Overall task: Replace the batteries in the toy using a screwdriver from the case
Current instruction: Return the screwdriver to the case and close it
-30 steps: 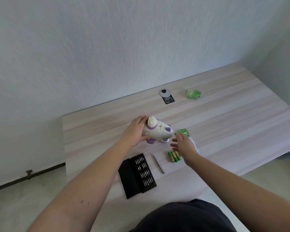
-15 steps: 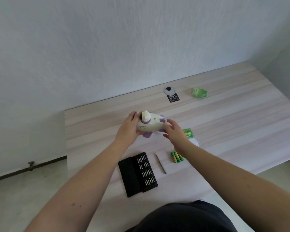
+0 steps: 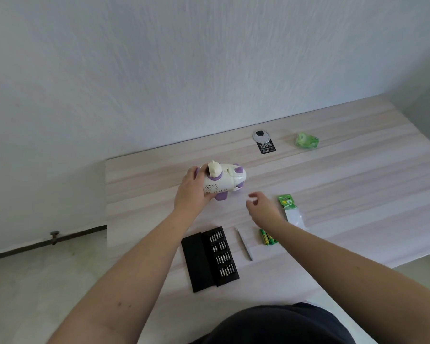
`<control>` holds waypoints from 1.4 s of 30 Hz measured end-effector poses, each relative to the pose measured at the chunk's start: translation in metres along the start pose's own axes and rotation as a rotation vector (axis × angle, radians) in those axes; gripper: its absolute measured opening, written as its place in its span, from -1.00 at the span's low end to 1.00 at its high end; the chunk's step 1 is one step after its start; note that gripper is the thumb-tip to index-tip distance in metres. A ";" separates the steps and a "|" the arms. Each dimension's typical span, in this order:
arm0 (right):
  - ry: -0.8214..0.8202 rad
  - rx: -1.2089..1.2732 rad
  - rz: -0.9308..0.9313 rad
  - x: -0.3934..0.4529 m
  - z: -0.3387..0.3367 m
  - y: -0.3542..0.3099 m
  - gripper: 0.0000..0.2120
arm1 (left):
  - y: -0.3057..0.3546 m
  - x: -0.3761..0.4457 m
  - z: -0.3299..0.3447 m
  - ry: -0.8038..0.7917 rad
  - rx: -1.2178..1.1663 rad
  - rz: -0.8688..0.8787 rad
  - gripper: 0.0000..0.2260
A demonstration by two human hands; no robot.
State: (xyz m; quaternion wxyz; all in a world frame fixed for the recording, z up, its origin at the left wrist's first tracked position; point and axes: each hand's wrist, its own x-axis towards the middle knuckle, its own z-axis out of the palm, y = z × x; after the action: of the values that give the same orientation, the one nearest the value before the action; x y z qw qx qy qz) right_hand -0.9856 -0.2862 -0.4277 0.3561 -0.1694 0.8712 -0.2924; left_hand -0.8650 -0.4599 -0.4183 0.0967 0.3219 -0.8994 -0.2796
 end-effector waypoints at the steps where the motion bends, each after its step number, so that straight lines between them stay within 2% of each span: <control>1: -0.042 -0.147 0.002 -0.006 0.005 0.008 -0.71 | 0.001 0.001 0.000 -0.002 0.008 -0.012 -0.30; 4: -0.105 -0.519 -0.048 -0.026 0.025 0.027 -0.70 | 0.004 0.001 0.000 -0.007 0.026 -0.044 -0.30; 8: -0.128 -0.773 -0.062 -0.040 0.050 0.044 -0.75 | 0.007 0.002 0.001 0.001 0.042 -0.053 -0.28; 15: -0.128 -0.825 -0.079 -0.043 0.056 0.046 -0.78 | -0.005 -0.006 0.006 0.008 0.037 -0.059 -0.13; 17: -0.133 -0.801 -0.067 -0.044 0.055 0.046 -0.78 | -0.006 -0.018 0.003 0.083 -0.006 -0.080 -0.24; 20: -0.164 -0.703 -0.022 -0.045 0.049 0.046 -0.82 | -0.001 -0.048 -0.002 0.238 -0.097 -0.125 -0.65; 21: -0.174 -0.648 -0.021 -0.046 0.047 0.046 -0.81 | -0.002 -0.059 0.000 0.236 -0.137 -0.170 -0.77; 23: -0.184 -0.517 -0.060 -0.051 0.042 0.046 -0.81 | -0.002 -0.079 0.009 0.122 -0.291 -0.326 -0.93; 26: -0.190 -0.308 -0.161 -0.067 0.035 0.045 -0.85 | 0.007 -0.105 0.028 -0.142 -0.580 -0.580 -0.88; 29: -0.196 -0.203 -0.252 -0.082 0.032 0.045 -0.85 | 0.027 -0.127 0.039 -0.266 -0.657 -0.594 -0.84; 31: -0.186 -0.162 -0.282 -0.087 0.031 0.047 -0.84 | 0.034 -0.136 0.048 -0.261 -0.666 -0.562 -0.83; 34: -0.185 -0.118 -0.319 -0.093 0.025 0.048 -0.82 | 0.046 -0.144 0.054 -0.161 -0.746 -0.581 -0.90; 39: -0.262 -0.073 -0.350 -0.093 0.006 0.053 -0.81 | 0.070 -0.152 0.055 -0.117 -0.772 -0.563 -0.91; 42: -0.258 -0.045 -0.330 -0.087 -0.004 0.057 -0.91 | 0.076 -0.157 0.061 -0.051 -0.768 -0.600 -0.93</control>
State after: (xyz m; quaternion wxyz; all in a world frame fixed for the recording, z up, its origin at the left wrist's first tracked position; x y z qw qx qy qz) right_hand -0.9335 -0.1966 -0.4157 0.4080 -0.3538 0.7852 -0.3030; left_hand -0.8049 -0.2847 -0.4247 0.1016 0.5012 -0.6008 -0.6145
